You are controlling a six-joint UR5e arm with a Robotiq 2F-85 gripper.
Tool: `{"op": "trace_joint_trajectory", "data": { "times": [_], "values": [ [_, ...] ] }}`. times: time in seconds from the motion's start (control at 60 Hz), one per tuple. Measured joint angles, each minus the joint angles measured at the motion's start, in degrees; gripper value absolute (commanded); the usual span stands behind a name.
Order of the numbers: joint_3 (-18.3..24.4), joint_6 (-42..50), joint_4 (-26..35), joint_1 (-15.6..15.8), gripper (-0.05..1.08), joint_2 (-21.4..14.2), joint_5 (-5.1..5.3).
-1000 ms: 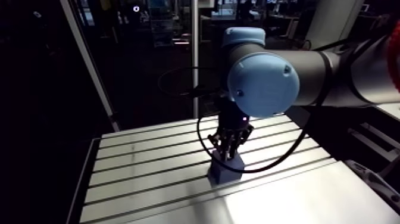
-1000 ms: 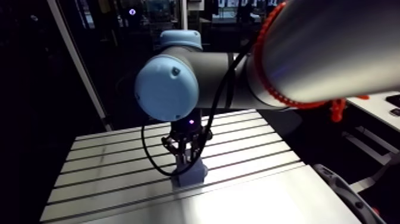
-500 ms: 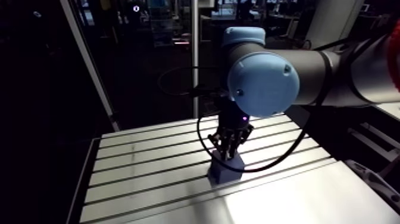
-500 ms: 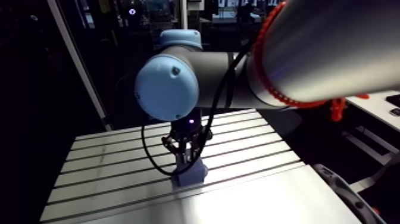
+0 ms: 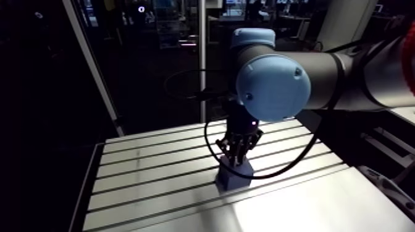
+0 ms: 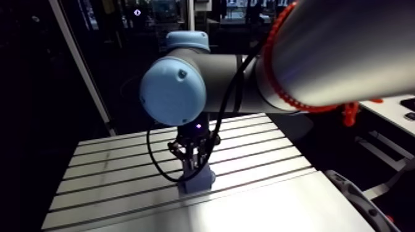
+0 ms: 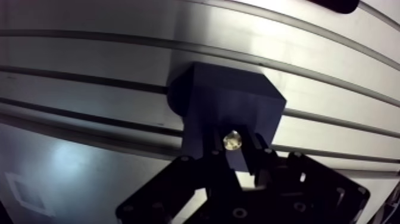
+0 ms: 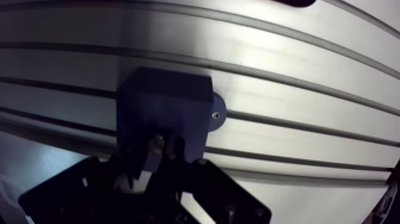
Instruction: Pick up the M10 bolt and insert it into the hex recess until seated.
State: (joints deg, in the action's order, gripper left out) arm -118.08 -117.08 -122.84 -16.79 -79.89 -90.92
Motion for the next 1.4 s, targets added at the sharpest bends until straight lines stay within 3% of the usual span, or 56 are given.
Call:
{"op": "trace_joint_trajectory", "data": {
  "times": [1.4],
  "values": [
    [0.26, -3.23, 0.07, 0.02, 0.72, -0.12, 0.04]
  ]
}}
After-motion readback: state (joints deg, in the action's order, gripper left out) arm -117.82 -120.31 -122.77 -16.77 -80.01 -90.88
